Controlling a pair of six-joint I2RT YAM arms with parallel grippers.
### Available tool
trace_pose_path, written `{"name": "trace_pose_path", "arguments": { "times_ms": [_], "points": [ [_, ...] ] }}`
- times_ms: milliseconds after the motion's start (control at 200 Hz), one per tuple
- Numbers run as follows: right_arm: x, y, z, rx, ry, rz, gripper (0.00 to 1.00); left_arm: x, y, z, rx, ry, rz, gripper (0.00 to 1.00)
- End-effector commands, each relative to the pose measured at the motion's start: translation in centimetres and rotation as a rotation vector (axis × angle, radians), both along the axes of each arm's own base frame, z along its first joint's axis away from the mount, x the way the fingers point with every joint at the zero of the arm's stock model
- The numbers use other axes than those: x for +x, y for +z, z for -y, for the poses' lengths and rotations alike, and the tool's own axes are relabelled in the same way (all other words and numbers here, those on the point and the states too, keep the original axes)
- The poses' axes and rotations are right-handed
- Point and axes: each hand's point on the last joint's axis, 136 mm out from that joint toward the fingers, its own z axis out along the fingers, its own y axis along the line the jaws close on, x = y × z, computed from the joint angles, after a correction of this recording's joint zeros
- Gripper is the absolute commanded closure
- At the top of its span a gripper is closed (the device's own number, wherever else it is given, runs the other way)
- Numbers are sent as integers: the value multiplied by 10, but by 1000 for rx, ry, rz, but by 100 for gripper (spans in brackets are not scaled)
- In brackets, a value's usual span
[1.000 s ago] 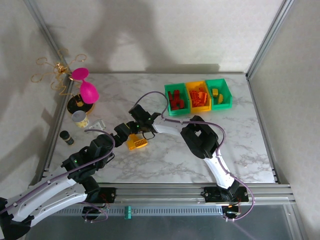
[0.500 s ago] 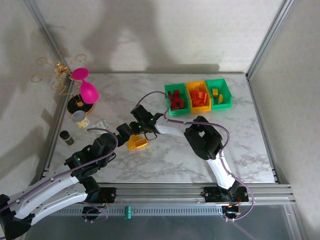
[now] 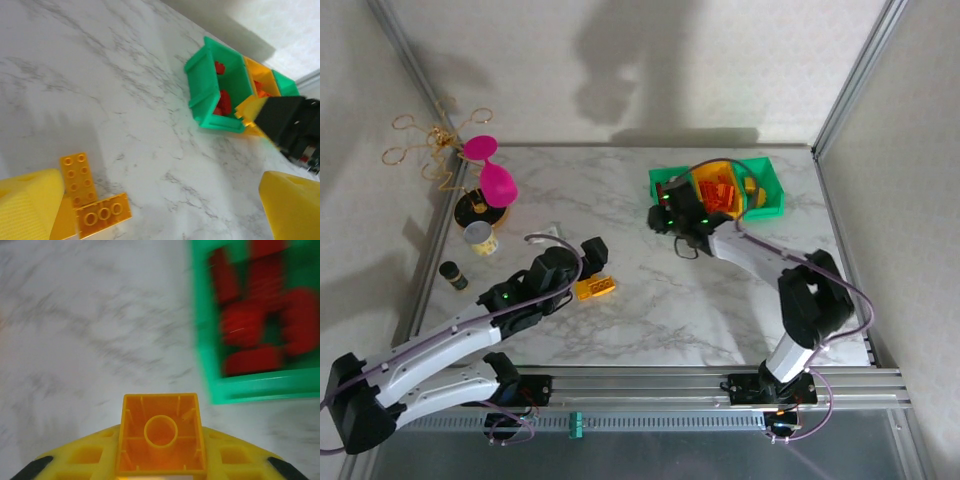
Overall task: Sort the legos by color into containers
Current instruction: Place the lego in the container.
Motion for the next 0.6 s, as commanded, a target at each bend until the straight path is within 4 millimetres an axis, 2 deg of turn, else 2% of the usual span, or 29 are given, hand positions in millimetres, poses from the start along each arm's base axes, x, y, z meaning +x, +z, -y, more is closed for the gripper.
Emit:
{"name": "trace_pose_path", "arguments": {
  "times_ms": [0, 105, 260, 421, 596],
  "points": [
    [18, 12, 68, -53, -174, 51, 68, 13, 25, 30, -42, -108, 58, 0],
    [35, 15, 130, -60, -320, 54, 68, 21, 25, 49, -41, -162, 51, 0],
    [65, 15, 195, -63, -467, 57, 68, 31, 21, 69, -36, -209, 41, 0],
    [100, 12, 237, -81, -556, 54, 68, 37, 23, 78, -40, -226, 48, 0],
    [134, -8, 259, -108, -584, 17, 67, 39, 26, 77, -40, -215, 56, 0]
  ]
}}
